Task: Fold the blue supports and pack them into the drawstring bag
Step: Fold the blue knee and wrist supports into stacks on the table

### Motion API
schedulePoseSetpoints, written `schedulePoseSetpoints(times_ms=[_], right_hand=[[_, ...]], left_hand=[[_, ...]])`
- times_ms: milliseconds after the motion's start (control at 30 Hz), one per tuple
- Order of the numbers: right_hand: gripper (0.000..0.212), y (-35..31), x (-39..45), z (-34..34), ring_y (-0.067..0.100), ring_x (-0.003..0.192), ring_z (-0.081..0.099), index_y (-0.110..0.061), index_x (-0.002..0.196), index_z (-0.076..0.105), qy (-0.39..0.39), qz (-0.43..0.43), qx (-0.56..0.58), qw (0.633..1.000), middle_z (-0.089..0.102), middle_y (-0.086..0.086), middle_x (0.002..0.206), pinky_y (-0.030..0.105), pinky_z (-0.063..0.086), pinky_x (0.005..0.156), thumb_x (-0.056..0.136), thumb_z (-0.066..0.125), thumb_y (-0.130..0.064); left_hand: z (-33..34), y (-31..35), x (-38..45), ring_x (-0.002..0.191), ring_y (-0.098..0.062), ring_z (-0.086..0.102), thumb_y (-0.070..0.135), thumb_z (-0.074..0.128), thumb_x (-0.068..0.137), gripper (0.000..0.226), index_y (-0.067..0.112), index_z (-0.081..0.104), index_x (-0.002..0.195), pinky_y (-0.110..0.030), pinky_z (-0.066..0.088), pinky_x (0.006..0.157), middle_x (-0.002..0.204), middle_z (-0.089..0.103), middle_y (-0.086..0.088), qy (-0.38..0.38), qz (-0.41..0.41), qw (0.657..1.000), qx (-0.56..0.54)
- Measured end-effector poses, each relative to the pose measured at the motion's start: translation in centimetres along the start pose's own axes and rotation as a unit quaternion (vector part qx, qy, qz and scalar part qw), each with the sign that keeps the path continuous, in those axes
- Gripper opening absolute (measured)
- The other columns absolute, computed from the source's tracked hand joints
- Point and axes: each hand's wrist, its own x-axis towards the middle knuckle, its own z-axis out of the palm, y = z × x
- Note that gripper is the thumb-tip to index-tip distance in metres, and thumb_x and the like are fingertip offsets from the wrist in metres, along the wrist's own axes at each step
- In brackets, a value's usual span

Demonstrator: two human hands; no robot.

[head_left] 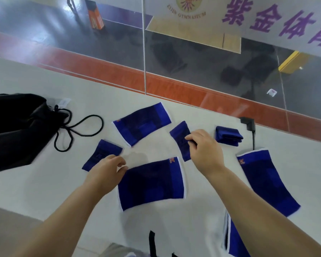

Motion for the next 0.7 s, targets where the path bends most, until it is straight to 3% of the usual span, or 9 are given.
schedulePoseSetpoints(times_ms=[100,167,267,333,433,567,633,700], right_hand=[[0.019,-1.7,-1.3,0.6,0.013,0.076,0.059,-0.01,0.093,0.072,-0.01,-0.023,0.033,0.999,0.068,0.0,0.092,0.012,0.037,0.061,0.086,0.058,0.0],[0.021,-2.7,-2.2,1.3,0.006,0.075,0.054,-0.013,0.092,0.073,-0.032,-0.019,0.054,0.998,0.068,-0.004,0.091,0.006,0.036,0.063,0.086,0.058,0.0],[0.022,-4.2,-3.3,2.6,0.005,0.077,0.057,-0.016,0.091,0.074,-0.065,-0.01,0.073,0.995,0.069,-0.008,0.091,0.01,0.043,0.067,0.087,0.058,-0.001],[0.022,-5.3,-3.8,3.6,0.007,0.08,0.061,-0.017,0.091,0.074,-0.08,0.003,0.082,0.993,0.069,-0.009,0.091,0.018,0.049,0.071,0.087,0.058,-0.001],[0.021,-7.5,-3.9,5.1,0.006,0.082,0.061,-0.016,0.093,0.074,-0.089,0.033,0.103,0.99,0.069,-0.009,0.092,0.015,0.049,0.075,0.087,0.06,-0.002],[0.016,-11.0,-3.3,7.5,0.002,0.083,0.062,-0.018,0.093,0.074,-0.092,0.112,0.169,0.975,0.065,-0.013,0.088,0.009,0.047,0.075,0.086,0.065,-0.007],[0.014,-12.9,-3.0,8.9,-0.001,0.083,0.062,-0.021,0.092,0.072,-0.106,0.15,0.213,0.96,0.064,-0.017,0.087,0.005,0.047,0.072,0.086,0.067,-0.01],[0.013,-14.7,-2.6,10.2,-0.001,0.082,0.062,-0.022,0.092,0.071,-0.121,0.176,0.248,0.945,0.064,-0.017,0.085,0.005,0.047,0.07,0.086,0.068,-0.012]], left_hand=[[-0.1,-1.7,-1.4,0.09,-0.014,0.057,0.03,0.057,0.09,0.023,0.018,0.064,0.109,-0.025,0.044,0.076,0.103,0.058,0.005,0.017,-0.004,1.0,-0.012],[-0.3,-3.3,-1.8,0.097,-0.018,0.055,0.025,0.061,0.088,0.025,0.016,0.063,0.111,-0.029,0.048,0.081,0.108,0.057,0.002,0.037,-0.002,0.999,-0.022],[-1.0,-5.9,-1.7,0.123,-0.026,0.037,0.018,0.058,0.09,0.038,0.014,0.053,0.128,-0.037,0.043,0.1,0.129,0.049,-0.002,0.055,-0.03,0.998,-0.015],[-1.5,-7.6,-0.8,0.126,-0.027,0.033,0.015,0.056,0.091,0.042,0.013,0.05,0.133,-0.038,0.04,0.103,0.136,0.046,-0.002,0.038,-0.023,0.999,0.003],[-2.2,-9.9,0.8,0.114,-0.025,0.049,0.018,0.056,0.091,0.041,0.013,0.053,0.131,-0.034,0.045,0.098,0.133,0.049,-0.002,-0.021,0.009,1.0,0.021],[-3.2,-11.1,2.3,0.088,-0.019,0.057,0.024,0.057,0.091,0.022,0.016,0.066,0.109,-0.027,0.045,0.081,0.105,0.053,0.001,-0.078,0.025,0.997,0.005],[-3.9,-11.0,2.5,0.084,-0.017,0.057,0.031,0.051,0.093,0.021,0.018,0.067,0.092,-0.027,0.043,0.077,0.098,0.053,0.002,-0.088,0.012,0.995,-0.043],[-4.7,-10.7,2.6,0.086,-0.014,0.057,0.038,0.044,0.096,0.034,0.015,0.069,0.088,-0.029,0.043,0.076,0.096,0.057,0.003,-0.09,-0.02,0.986,-0.141]])
